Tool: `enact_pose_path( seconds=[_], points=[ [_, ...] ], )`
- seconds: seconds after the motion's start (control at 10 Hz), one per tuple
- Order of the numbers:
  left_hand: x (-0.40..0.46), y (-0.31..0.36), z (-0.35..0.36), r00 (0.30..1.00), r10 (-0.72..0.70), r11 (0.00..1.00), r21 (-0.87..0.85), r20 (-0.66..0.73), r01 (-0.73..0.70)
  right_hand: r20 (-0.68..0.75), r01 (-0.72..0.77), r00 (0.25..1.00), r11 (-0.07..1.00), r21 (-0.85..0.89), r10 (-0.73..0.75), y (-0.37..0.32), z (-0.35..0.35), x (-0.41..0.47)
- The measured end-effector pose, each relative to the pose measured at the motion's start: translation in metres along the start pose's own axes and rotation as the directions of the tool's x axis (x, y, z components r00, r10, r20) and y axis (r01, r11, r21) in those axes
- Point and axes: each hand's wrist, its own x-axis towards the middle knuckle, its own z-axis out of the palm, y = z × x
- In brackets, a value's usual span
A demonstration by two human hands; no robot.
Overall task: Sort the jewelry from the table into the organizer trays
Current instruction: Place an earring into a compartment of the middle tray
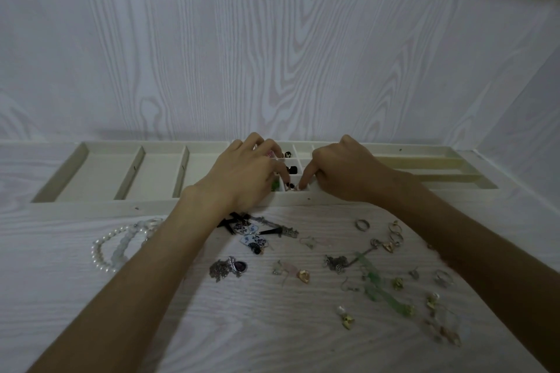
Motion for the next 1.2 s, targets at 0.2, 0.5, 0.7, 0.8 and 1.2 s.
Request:
enact_pose_path(
  seconds=[0.2,0.5,0.7,0.8,1.2],
  points=[
    [-0.001,-0.002,-0.001,1.0,-0.017,1.0,-0.024,-0.013,0.017,-0.018,-0.021,1.0,0.999,0.047,0.022,0.001,0.0,0.005],
    [-0.002,-0.003,-0.002,1.0,-0.023,1.0,-0.015,0.013,0.024,0.008,-0.018,1.0,0.999,0.04,0.017,-0.006,0.002,0.01],
    [-0.001,-0.003,-0.001,1.0,-0.025,1.0,-0.016,0.004,0.025,0.021,-0.028,0.999,0.998,0.061,0.027,-0.007,0.002,0.013],
    [-0.001,-0.004,-0.001,1.0,-0.021,1.0,-0.022,0.004,0.021,0.006,-0.036,0.999,0.996,0.076,0.036,-0.004,0.001,0.012],
    [-0.001,-0.004,-0.001,1.0,-0.028,0.999,-0.029,0.013,0.028,0.034,0.018,0.999,0.998,-0.062,-0.016,-0.007,-0.003,0.012]
  ],
)
